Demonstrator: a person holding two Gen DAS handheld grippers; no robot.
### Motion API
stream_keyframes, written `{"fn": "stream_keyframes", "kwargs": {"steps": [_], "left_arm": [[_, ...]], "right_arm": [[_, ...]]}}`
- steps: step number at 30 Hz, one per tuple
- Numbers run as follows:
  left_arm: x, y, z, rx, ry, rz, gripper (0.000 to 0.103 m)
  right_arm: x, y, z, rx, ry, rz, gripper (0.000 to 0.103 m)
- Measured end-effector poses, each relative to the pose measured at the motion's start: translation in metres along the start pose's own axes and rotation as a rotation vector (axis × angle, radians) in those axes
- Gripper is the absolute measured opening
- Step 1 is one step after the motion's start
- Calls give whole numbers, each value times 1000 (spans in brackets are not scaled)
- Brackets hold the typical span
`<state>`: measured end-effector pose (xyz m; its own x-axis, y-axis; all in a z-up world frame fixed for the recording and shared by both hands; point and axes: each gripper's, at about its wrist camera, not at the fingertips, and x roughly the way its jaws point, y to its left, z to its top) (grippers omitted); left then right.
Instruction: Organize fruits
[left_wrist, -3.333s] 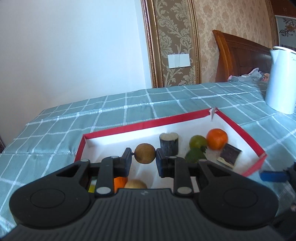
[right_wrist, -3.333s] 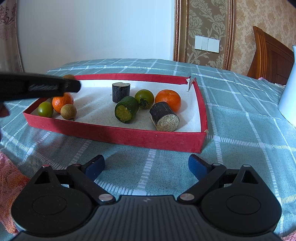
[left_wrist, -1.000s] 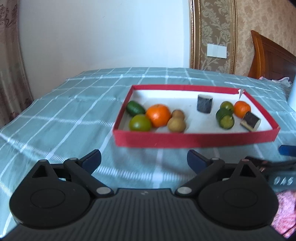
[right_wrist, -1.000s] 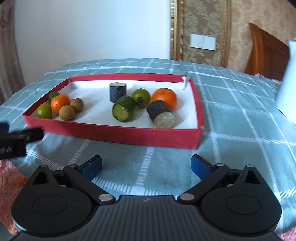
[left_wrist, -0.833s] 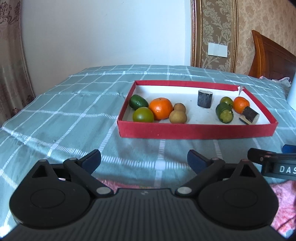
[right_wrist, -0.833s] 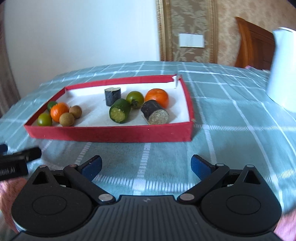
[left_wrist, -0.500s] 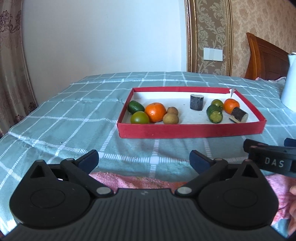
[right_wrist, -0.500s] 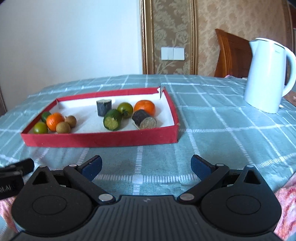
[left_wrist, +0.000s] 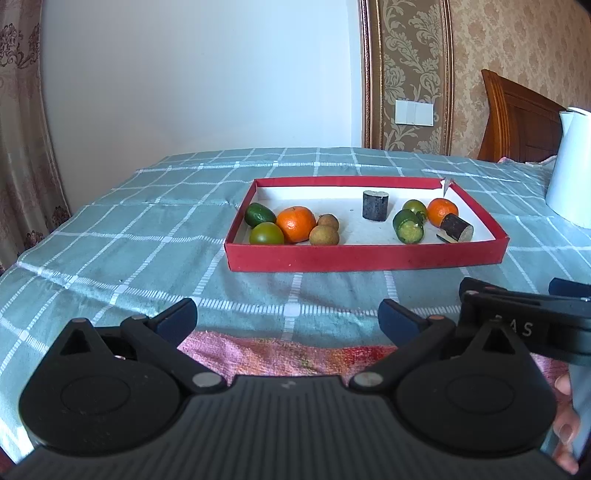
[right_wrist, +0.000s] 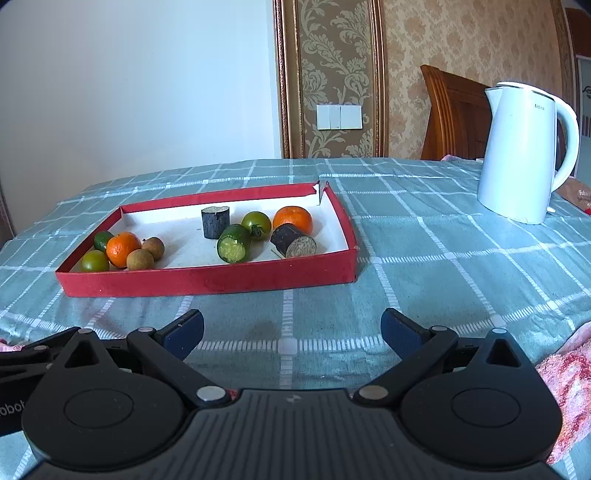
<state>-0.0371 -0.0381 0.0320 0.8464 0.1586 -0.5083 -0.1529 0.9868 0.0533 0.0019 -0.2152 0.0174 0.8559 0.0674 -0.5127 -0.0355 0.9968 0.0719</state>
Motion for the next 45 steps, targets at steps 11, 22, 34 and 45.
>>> {"fn": "stream_keyframes", "kwargs": {"steps": [11,22,34,45], "left_arm": [[-1,2,1,-8,1,-1,103],[-4,3,3,-6,-16,12,103],[-4,4,5,3,-22,17,103],[-4,7,7,-11,-26,11,103]], "right_arm": [[-4,-1,-3,-1,11,8,103],[-6,-5,-1,6,4,3,103],[-4,-5,0,3,11,4,103],[-3,-5,0,-4,11,4,103]]}}
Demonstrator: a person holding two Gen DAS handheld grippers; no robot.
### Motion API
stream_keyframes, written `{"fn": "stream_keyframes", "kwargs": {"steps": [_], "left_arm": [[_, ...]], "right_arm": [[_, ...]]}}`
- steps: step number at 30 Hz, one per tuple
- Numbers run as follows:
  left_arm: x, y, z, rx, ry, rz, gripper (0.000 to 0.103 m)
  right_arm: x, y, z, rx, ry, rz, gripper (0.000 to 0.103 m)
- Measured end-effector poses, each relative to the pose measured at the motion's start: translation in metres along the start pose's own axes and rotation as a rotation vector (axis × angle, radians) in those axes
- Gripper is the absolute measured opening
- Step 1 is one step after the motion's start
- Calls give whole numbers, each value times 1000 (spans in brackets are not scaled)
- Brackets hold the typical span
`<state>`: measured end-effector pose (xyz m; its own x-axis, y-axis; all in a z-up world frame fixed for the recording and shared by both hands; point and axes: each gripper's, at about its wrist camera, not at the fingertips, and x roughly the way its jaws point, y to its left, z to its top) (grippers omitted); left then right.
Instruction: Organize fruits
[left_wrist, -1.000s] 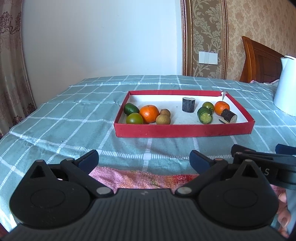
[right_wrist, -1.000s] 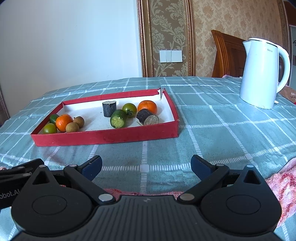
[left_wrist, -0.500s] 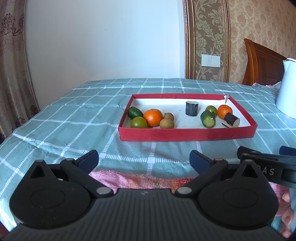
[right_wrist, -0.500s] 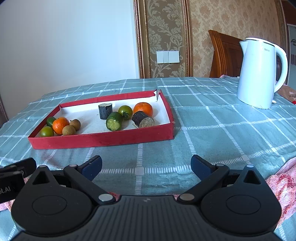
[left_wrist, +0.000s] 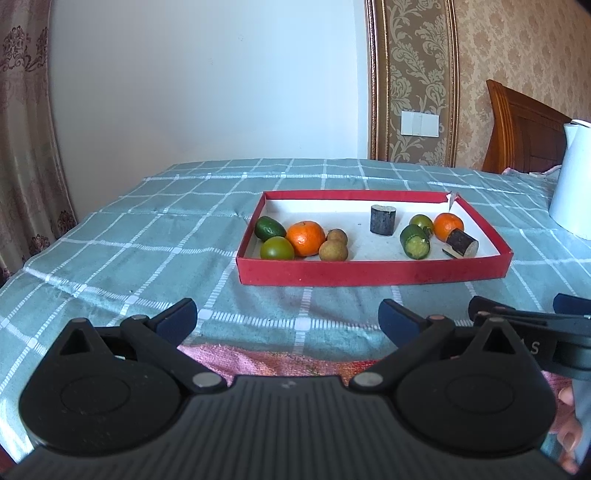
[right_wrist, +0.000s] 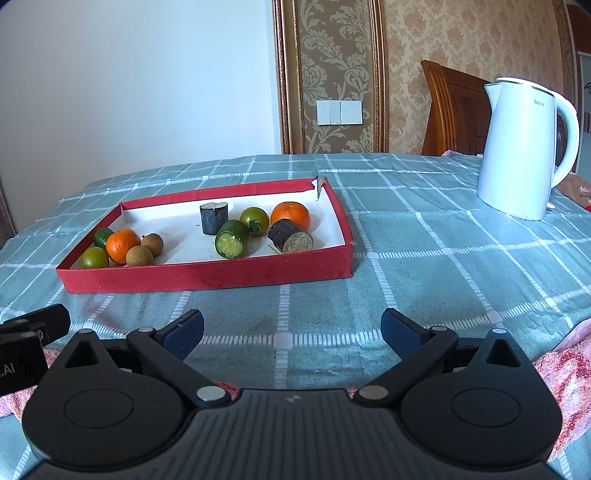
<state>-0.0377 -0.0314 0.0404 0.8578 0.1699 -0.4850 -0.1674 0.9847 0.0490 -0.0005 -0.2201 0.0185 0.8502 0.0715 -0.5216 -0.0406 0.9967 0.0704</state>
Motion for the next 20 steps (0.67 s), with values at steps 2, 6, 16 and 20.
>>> {"fn": "stream_keyframes", "kwargs": {"steps": [2,6,16,20], "left_arm": [[1,1,0,-2,0,-8,103],[4,5,1,-34,13,-37,103],[6,3,-4,16,-39,60,103],[11,7,-3,2,-15,-2,103]], "right_arm": [[1,0,0,-2,4,1,103],[2,1,0,-7,8,0,103],[7,1,1,-4,17,6,103],[12,2,1,-17,37,8,103]]}}
